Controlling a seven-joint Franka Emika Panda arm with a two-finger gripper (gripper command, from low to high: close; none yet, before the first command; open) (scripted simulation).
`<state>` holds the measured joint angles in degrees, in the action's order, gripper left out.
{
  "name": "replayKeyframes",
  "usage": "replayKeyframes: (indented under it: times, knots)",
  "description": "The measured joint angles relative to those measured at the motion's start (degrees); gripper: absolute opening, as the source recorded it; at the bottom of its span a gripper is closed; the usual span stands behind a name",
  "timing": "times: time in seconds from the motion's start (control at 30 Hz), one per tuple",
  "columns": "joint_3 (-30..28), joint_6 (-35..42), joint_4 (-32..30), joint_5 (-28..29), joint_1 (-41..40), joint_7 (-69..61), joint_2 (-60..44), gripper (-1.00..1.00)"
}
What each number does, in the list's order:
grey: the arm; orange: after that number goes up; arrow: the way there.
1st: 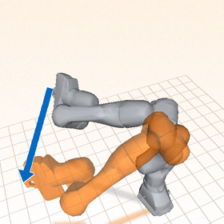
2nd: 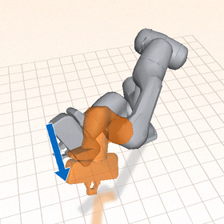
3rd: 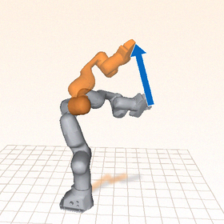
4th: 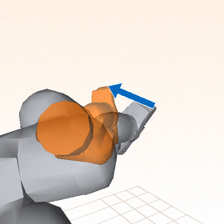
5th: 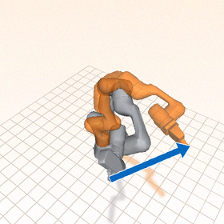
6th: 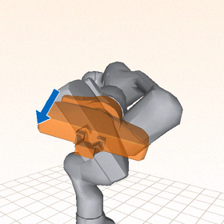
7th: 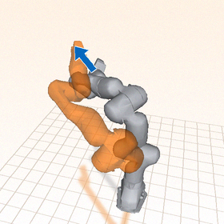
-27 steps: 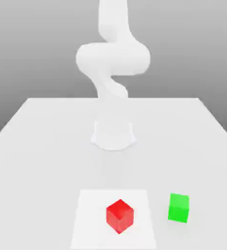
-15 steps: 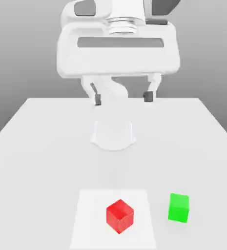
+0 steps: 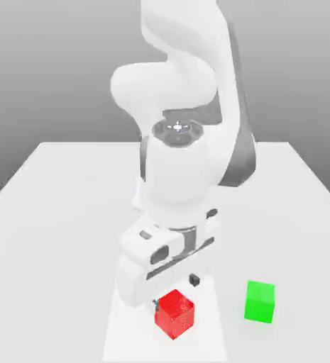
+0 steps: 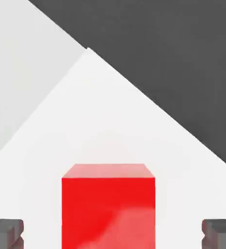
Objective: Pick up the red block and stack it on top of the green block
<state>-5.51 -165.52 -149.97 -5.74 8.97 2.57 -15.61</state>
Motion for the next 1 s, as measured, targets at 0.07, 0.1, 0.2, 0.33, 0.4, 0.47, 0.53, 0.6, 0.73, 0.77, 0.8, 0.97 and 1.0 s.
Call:
replayKeyframes:
  times: [0.07,0.1,0.2,0.33,0.4,0.47,0.53,0.6,0.73,0.77,0.8,0.97,1.0]
  knots:
    - [0.55,-1.26,0.23,-0.52,-0.44,-0.38,-1.55,-1.0]
    - [0.55,-1.25,0.23,-0.51,-0.44,-0.37,-1.55,-1.0]
    - [0.56,-1.14,0.23,-0.45,-0.46,-0.3,-1.54,-1.0]
    - [-0.21,1.25,-0.24,0.79,0.05,0.54,1.42,-1.0]
    - [-0.98,4.52,-0.84,2.33,0.49,1.7,5.31,-1.0]
    - [-1.19,7.44,-1.36,3.36,1.05,3.35,8.72,-1.0]
    - [-0.26,8.89,-1.58,3.49,2.63,6.96,10.35,-1.0]
    - [0.78,9.88,-1.7,3.42,5.03,11.24,11.43,-1.0]
    - [2.88,11.59,-1.89,3.64,9.29,20.47,13.35,-1.0]
    - [3.37,11.99,-1.94,3.82,10.31,22.9,13.83,-1.0]
    - [3.92,12.4,-1.99,4.05,11.26,25.35,14.31,-1.0]
    - [5.89,13.12,-2.16,5.51,16.86,36.62,15.32,-1.0]
    - [5.58,11.71,-2.1,5.61,17.71,37.25,13.86,-1.0]
